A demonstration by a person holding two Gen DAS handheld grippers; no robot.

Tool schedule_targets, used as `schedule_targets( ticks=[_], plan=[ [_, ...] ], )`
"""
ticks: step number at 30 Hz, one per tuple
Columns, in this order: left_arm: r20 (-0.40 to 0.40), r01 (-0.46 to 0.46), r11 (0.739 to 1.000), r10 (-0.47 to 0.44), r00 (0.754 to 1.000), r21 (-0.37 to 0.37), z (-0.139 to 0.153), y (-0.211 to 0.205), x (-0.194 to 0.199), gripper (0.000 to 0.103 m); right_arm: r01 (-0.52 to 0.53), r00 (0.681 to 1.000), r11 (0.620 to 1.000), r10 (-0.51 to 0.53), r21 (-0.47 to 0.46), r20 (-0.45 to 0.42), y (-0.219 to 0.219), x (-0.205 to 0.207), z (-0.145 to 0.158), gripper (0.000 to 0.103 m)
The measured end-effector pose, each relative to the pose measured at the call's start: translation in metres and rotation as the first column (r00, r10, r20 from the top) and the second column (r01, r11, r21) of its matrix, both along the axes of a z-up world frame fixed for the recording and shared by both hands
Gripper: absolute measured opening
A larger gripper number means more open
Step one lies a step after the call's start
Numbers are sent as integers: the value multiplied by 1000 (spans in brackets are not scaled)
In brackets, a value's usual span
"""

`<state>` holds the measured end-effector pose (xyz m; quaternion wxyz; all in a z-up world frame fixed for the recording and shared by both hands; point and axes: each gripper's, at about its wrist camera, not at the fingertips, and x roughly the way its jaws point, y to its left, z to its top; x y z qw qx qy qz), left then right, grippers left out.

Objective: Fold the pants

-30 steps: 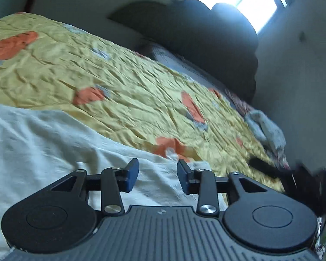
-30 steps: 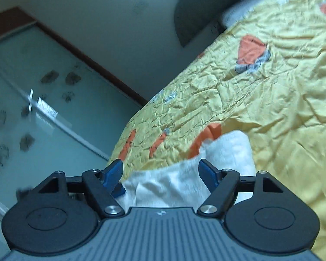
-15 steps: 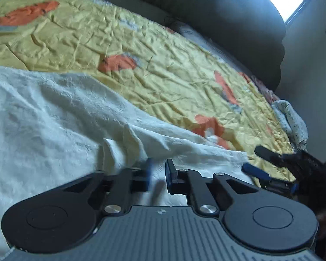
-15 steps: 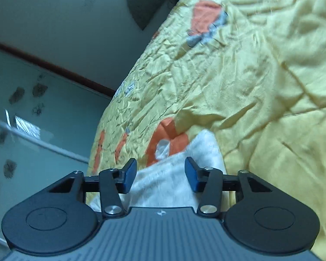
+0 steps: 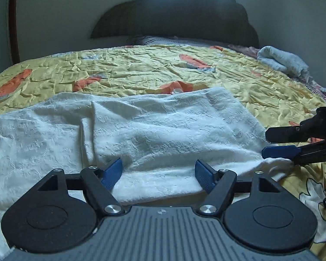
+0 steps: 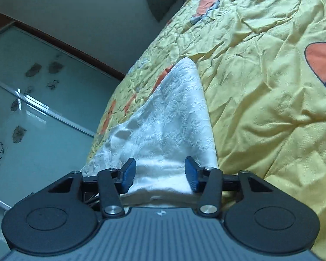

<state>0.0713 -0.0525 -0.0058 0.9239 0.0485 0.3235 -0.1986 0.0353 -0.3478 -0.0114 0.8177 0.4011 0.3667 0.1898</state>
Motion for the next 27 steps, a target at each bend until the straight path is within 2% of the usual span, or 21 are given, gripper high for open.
schedule_targets(
  ticks=[2,4,6,8,9,12,14,17,19,20,21,23,24,26,27],
  plan=[
    [-32,-29,998,27,999,-59,10,10,0,73,-18,1000,995,19,-100,6,10,-2,18,51],
    [-34,-28,991,24,999,-129,21,22,-11,74,-41,997,986,52,-163,61,19,-11,34,60],
    [-26,-2,990,-2,1000,-141,26,27,-25,75,-92,990,984,107,-155,93,26,-15,40,65],
    [-73,13,992,-23,997,-129,17,29,-30,76,-132,987,978,145,-162,73,32,-13,33,68],
    [-64,24,991,-33,997,-133,11,31,-32,76,-136,989,976,145,-170,39,34,-10,24,68],
    [-43,40,991,-45,998,-126,10,30,-35,76,-110,993,989,112,-97,23,27,-9,16,68],
    [-60,24,984,-35,998,-176,13,37,-33,76,-99,995,989,102,-113,14,28,-10,25,68],
    [-46,-69,955,58,997,-290,27,69,-39,76,-118,986,975,138,-189,95,42,-16,52,70],
    [3,-182,916,196,981,-357,44,106,-49,78,-144,959,942,208,-302,193,65,-22,75,70],
    [22,-248,890,277,961,-384,50,126,-55,79,-156,938,913,257,-378,234,81,-25,84,70],
    [37,-335,848,383,923,-411,57,150,-62,83,-167,908,867,321,-470,268,105,-28,90,70],
    [34,-501,735,578,816,-457,66,198,-76,89,-206,844,766,454,-608,286,149,-32,91,71],
    [14,-585,654,672,740,-480,69,224,-84,90,-229,807,706,523,-670,275,176,-32,87,71],
    [-47,-713,478,814,580,-513,70,267,-100,90,-256,748,611,617,-749,247,219,-32,77,71],
    [-98,-772,360,875,474,-524,70,291,-110,90,-269,706,564,667,-781,238,241,-33,72,71]
  ],
)
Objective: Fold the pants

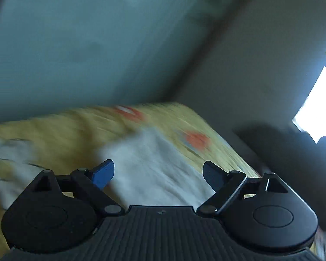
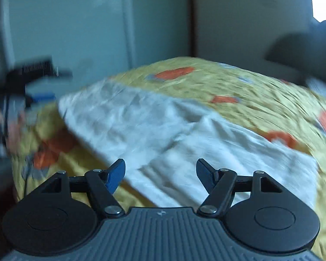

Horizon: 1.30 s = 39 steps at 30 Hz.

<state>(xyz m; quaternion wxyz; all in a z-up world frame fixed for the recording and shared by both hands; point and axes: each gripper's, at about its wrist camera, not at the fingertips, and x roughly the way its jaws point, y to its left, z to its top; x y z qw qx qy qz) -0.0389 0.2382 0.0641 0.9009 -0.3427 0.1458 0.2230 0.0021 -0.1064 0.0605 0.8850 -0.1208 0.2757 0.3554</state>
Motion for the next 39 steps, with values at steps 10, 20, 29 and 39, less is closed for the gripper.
schedule_targets(
  ticks=[10,20,29,39],
  plan=[
    [0,-147,981,148,989,-130,-3,56,-44,93,-194,935,930,272,-312,229,142,-6,-37,71],
    [21,-88,978,94,995,-192,-13,57,-43,95,-151,982,984,161,-95,103,165,38,-32,36],
    [66,105,938,-88,994,-329,-31,47,6,100,-2,957,950,91,311,-274,124,86,-42,28],
    [-61,114,944,-139,988,-311,-50,40,66,86,-4,963,938,97,347,-252,117,80,-57,28]
  ],
)
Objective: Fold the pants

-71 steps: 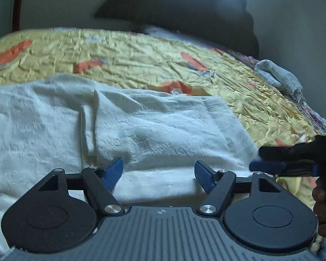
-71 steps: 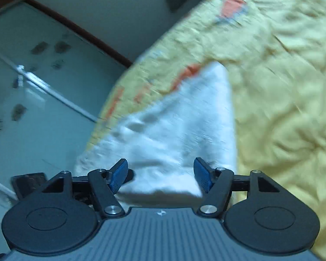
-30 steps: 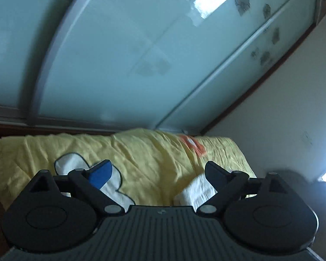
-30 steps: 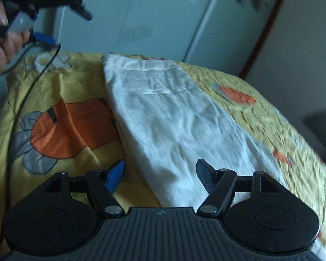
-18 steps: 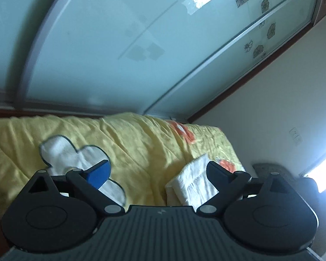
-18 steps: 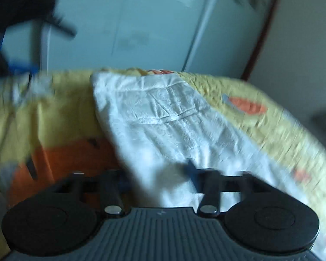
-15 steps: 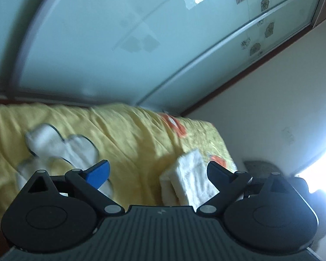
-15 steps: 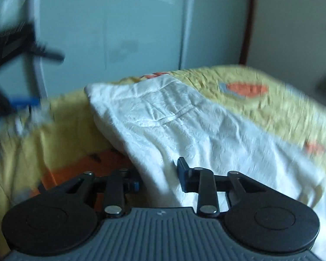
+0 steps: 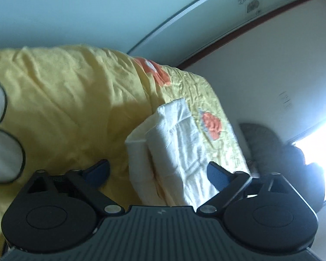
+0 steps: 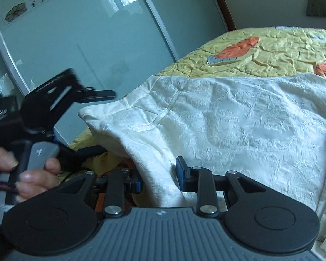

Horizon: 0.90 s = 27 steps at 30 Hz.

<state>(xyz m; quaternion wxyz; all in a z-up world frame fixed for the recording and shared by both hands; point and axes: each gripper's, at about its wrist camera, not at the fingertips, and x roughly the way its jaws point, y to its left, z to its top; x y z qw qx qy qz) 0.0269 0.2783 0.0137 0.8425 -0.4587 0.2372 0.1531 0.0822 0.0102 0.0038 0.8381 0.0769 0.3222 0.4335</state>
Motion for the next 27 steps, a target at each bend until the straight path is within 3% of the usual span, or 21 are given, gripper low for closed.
schedule_targets(
  ticks=[2,3,4,5,8,13,27],
  plan=[
    [-37,0,999,2,999,52,2,-3,5,79,-1,999,999,3,-37,42,5,-7,1,28],
    [-55,-2,997,7,998,82,3,-4,8,69,1,998,999,2,-53,61,7,-9,1,29],
    [-89,0,993,11,996,119,3,-6,12,42,3,997,998,3,-67,77,9,-11,1,29],
    [-116,15,990,2,993,143,2,-8,15,33,2,996,997,5,-77,88,11,-13,1,29],
    [-124,37,975,-10,992,218,1,-12,16,32,-4,996,997,10,-77,87,10,-12,0,31],
    [-160,78,923,-18,987,377,9,-31,31,32,-17,999,999,19,-38,51,5,-6,-1,36],
    [-201,83,924,-7,980,374,6,-29,40,31,-29,998,999,31,-29,51,4,-8,0,41]
  ],
)
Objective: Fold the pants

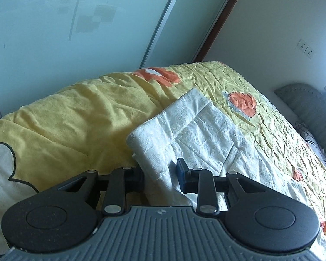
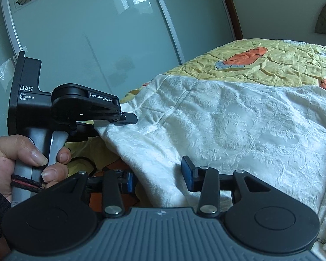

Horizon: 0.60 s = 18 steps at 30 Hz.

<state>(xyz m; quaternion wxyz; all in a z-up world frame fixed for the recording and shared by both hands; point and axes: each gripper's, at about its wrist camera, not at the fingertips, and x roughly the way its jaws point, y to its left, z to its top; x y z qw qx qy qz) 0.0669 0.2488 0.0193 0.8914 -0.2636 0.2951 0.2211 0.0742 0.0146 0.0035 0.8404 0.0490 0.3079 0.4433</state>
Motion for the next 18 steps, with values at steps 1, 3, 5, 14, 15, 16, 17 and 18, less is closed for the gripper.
schedule_targets(
  ticks=[1,3,5,14,15,16,17,18],
  plan=[
    [-1,1,1000,-1,1000,7,0,-1,0,31,-5,1000,1000,5,3,0,0,0,1,42],
    [-5,-1,1000,1,1000,16,0,-2,1,31,-20,1000,1000,20,5,-3,-2,-3,4,66],
    [-13,-4,1000,4,1000,29,3,-3,4,31,-4,1000,1000,4,7,-6,-12,-9,11,74],
    [76,165,874,-223,972,457,41,-99,-4,15,188,951,932,-94,309,-294,-128,47,36,77],
    [69,194,843,-262,963,501,39,-115,-6,15,212,937,924,-99,320,-334,-135,58,34,78],
    [52,225,800,-304,951,556,33,-134,-8,15,223,925,918,-93,328,-369,-139,68,32,79],
    [33,246,755,-334,942,608,26,-148,-9,15,220,913,915,-71,338,-401,-141,78,30,79],
    [5,265,702,-357,934,661,16,-162,-9,15,217,901,913,-51,346,-430,-140,86,26,79]
  ],
)
